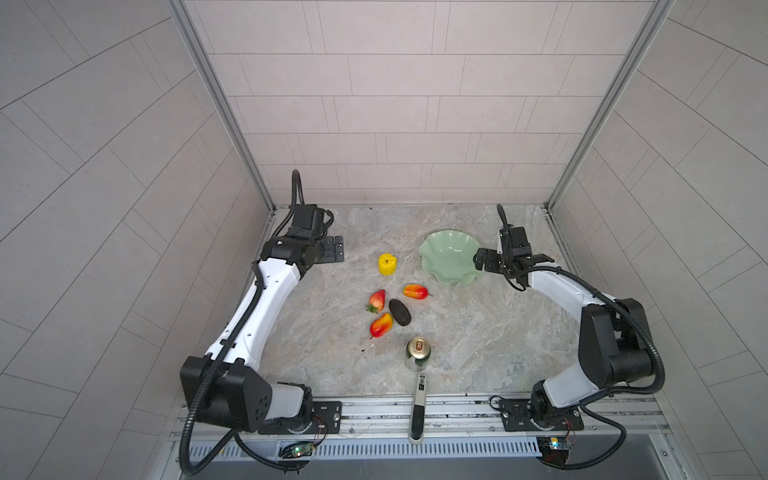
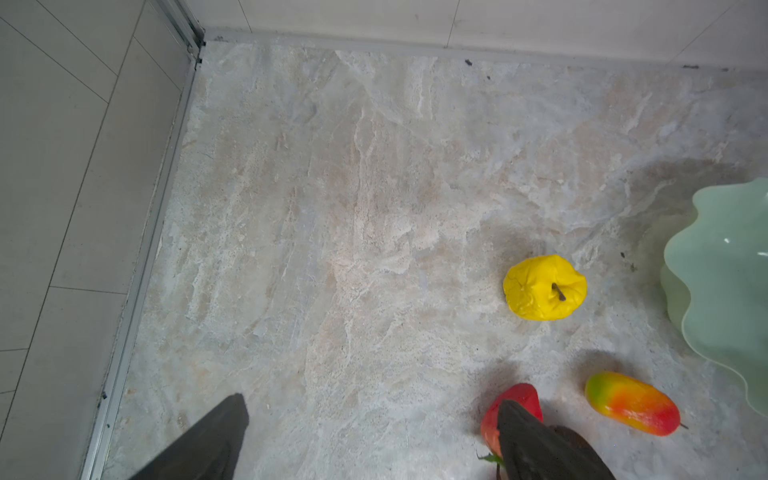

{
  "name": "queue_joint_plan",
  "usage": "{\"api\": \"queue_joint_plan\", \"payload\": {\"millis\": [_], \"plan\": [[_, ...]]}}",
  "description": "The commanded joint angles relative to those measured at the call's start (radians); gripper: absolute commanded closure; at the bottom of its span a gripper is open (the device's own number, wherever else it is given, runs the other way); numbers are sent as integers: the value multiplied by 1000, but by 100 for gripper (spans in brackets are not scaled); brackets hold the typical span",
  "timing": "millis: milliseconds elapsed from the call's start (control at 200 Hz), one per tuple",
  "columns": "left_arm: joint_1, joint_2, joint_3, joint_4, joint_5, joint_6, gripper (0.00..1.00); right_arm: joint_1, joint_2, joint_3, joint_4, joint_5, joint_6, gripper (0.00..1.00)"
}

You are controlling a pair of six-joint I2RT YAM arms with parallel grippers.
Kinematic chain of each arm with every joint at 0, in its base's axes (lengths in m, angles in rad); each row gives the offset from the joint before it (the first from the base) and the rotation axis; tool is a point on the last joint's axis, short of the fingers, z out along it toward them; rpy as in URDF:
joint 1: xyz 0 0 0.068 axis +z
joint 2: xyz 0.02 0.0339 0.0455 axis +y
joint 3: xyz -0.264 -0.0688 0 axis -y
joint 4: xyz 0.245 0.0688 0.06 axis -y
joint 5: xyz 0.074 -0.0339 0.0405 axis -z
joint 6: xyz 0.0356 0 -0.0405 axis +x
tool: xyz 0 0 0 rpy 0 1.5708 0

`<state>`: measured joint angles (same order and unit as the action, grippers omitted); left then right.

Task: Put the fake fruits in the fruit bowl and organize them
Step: 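Lower the right gripper onto the yellow pepper and close on it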

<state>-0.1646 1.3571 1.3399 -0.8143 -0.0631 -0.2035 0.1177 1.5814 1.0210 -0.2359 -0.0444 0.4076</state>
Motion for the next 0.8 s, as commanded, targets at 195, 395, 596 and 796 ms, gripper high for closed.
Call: {"api": "queue_joint_plan", "payload": {"millis": [195,395,596,796], "plan": [[2,3,83,-203,90,65,0,0,188,34,87,-57,138,21],[1,-10,85,-200,79,71,0,1,220,41,108,-51,188,54],[2,-32,82,-202,59,73,0,1,115,3,37,-12,163,71],[2,-52,68,-190,40,75,0,1,-41,-96,-43,-12,138,73]]}}
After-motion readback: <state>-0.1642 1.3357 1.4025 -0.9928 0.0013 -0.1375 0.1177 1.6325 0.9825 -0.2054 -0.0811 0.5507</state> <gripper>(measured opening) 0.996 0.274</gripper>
